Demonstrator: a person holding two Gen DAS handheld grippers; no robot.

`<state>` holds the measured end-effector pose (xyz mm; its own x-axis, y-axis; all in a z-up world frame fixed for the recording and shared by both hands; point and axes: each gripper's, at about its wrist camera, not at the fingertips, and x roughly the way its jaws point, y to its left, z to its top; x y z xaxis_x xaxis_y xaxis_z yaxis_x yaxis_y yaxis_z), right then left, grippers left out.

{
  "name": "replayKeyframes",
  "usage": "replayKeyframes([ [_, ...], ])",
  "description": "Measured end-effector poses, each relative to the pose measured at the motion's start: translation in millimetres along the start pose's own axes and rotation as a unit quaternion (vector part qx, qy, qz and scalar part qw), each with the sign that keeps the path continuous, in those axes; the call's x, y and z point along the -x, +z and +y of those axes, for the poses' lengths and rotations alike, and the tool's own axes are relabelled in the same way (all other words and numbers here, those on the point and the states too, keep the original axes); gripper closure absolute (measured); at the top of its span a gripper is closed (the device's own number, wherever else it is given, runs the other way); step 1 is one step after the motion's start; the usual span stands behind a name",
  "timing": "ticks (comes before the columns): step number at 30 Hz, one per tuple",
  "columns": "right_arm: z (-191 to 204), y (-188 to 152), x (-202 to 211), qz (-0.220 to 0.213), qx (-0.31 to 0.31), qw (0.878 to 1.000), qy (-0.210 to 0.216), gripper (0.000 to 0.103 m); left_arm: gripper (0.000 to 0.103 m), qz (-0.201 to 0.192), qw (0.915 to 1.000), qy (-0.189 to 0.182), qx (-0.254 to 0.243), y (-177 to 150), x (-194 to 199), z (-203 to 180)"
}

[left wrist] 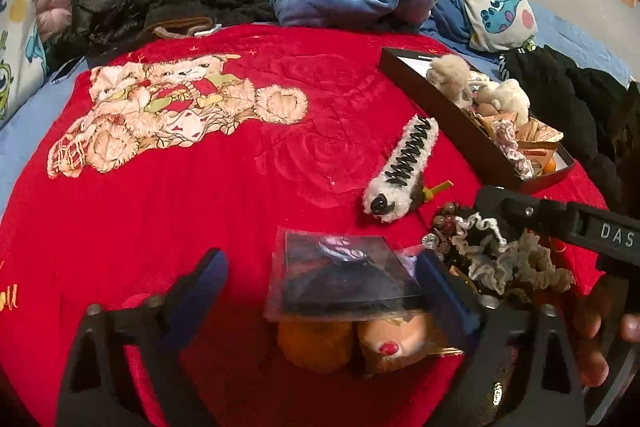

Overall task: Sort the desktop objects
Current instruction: 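Grasp clear plastic packet with left tool while right tool grasps black-white lace scrunchie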

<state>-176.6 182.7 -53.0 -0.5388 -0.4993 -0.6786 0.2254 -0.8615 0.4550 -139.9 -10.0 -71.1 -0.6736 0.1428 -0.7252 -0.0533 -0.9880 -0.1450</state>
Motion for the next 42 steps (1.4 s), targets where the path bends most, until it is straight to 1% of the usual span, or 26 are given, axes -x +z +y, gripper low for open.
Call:
replayKeyframes([
  [1, 0.0, -0.2, -0.6, 0.001, 0.001, 1.000, 0.002, 0.077, 0.027, 0.003, 1.0000, -0.008, 0.003, 0.1, -1.9, 1.0],
  [2, 0.4, -0.3, -0.8, 0.001, 0.002, 1.000, 0.004, 0.078, 0.034, 0.006, 0.9998, -0.017, 0.006, 0.0, -3.4, 2.3],
  [3, 1.4, -0.6, -0.6, 0.001, 0.005, 1.000, 0.007, 0.081, 0.039, 0.010, 0.9997, -0.022, 0.009, -0.3, -4.4, 3.0],
  [5, 3.3, -1.1, 0.1, -0.001, 0.008, 1.000, 0.010, 0.085, 0.044, 0.010, 0.9996, -0.026, 0.005, -0.9, -4.8, 1.9],
  [6, 4.4, -1.3, 0.6, -0.003, 0.010, 1.000, 0.013, 0.089, 0.049, 0.008, 0.9995, -0.030, 0.002, -0.8, -3.9, 0.6],
  [9, 5.6, -2.7, 2.8, -0.009, 0.013, 1.000, 0.012, 0.091, 0.061, -0.005, 0.9996, -0.026, -0.003, -1.7, 0.1, -1.7],
  [11, 4.1, -3.0, 4.5, -0.012, 0.009, 1.000, 0.018, 0.092, 0.068, -0.007, 0.9994, -0.034, 0.005, -1.5, 0.9, 1.4],
  [12, 3.3, -2.6, 5.7, -0.015, 0.006, 1.000, 0.021, 0.092, 0.082, -0.009, 0.9994, -0.034, 0.007, -0.9, 1.5, 3.1],
  [14, 3.3, -1.0, 8.5, -0.021, 0.002, 0.999, 0.027, 0.092, 0.082, -0.014, 0.9990, -0.039, 0.014, -0.8, 4.0, 7.0],
  [18, 4.4, 1.2, 17.3, -0.039, 0.003, 0.999, 0.032, 0.092, 0.088, -0.028, 0.9989, -0.037, 0.006, -1.7, 11.0, 6.8],
  [28, 10.2, 2.1, 25.6, -0.051, 0.006, 0.998, 0.048, 0.092, 0.094, -0.075, 0.9967, -0.031, -0.007, -1.7, 37.3, 2.3],
  [33, 15.2, 2.6, 27.9, -0.055, 0.008, 0.997, 0.054, 0.092, 0.094, -0.082, 0.9960, -0.036, -0.001, -0.7, 49.7, 4.7],
  [37, 15.6, 2.0, 30.7, -0.058, 0.005, 0.997, 0.058, 0.092, 0.094, -0.090, 0.9955, -0.030, 0.005, 0.2, 60.4, 6.2],
  [39, 14.1, 2.0, 34.7, -0.063, 0.002, 0.996, 0.061, 0.092, 0.095, -0.093, 0.9950, -0.036, 0.007, 1.0, 64.5, 6.2],
  [42, 13.2, 2.7, 40.5, -0.069, -0.003, 0.996, 0.063, 0.092, 0.097, -0.096, 0.9938, -0.054, 0.014, 2.6, 72.5, 4.4],
])
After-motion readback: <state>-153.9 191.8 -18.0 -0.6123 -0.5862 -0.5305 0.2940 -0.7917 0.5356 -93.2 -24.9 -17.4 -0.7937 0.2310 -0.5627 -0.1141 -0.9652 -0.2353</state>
